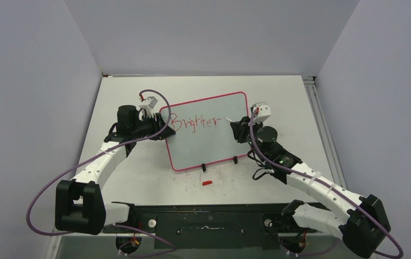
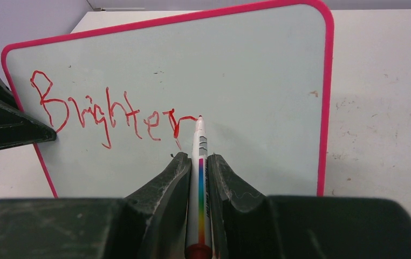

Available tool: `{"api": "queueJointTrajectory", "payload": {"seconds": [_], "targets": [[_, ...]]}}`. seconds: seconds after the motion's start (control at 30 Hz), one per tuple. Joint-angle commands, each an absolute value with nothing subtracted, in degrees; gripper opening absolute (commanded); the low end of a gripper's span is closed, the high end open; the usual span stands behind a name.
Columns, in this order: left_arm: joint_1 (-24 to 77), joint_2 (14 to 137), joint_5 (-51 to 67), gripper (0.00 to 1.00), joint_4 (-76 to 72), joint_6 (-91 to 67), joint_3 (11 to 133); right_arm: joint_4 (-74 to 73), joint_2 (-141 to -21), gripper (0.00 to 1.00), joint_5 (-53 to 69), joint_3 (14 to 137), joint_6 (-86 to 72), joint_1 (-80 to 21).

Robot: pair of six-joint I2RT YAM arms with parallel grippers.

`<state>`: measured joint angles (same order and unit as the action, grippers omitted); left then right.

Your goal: Write a sentence on the whiteboard

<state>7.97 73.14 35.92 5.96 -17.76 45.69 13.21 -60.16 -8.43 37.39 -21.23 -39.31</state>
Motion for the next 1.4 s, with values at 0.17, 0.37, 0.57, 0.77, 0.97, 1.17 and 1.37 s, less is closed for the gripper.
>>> {"api": "queueJointTrajectory", "payload": {"seconds": [0.17, 0.37, 0.57, 0.77, 0.97, 1.17, 1.37], "targets": [[7.9, 70.5, 34.3, 0.33, 4.7, -16.8, 47.6, 13.5, -58.1, 0.05, -1.1, 38.2, -21.8, -31.7], [7.9, 70.8, 34.5, 0.34, 4.7, -16.8, 47.6, 15.7, -59.0, 0.05, 3.3, 37.6, -22.4, -30.9], [8.0, 70.9, 34.4, 0.33, 4.7, -16.7, 47.6, 16.1, -60.4, 0.05, 3.9, 37.6, -22.6, -30.8], [8.0, 71.1, 34.5, 0.33, 4.7, -16.7, 47.7, 16.9, -62.0, 0.05, 3.2, 37.3, -22.6, -30.8], [7.9, 71.2, 34.5, 0.34, 4.7, -16.6, 47.7, 17.1, -63.3, 0.05, 2.5, 37.3, -22.6, -30.8], [7.9, 71.3, 34.4, 0.33, 4.7, -16.6, 47.8, 15.7, -63.1, 0.05, -2.0, 36.9, -22.8, -30.8], [7.9, 71.2, 34.4, 0.34, 4.6, -16.6, 47.7, 14.4, -61.1, 0.05, -5.0, 36.4, -22.7, -30.5]]}}
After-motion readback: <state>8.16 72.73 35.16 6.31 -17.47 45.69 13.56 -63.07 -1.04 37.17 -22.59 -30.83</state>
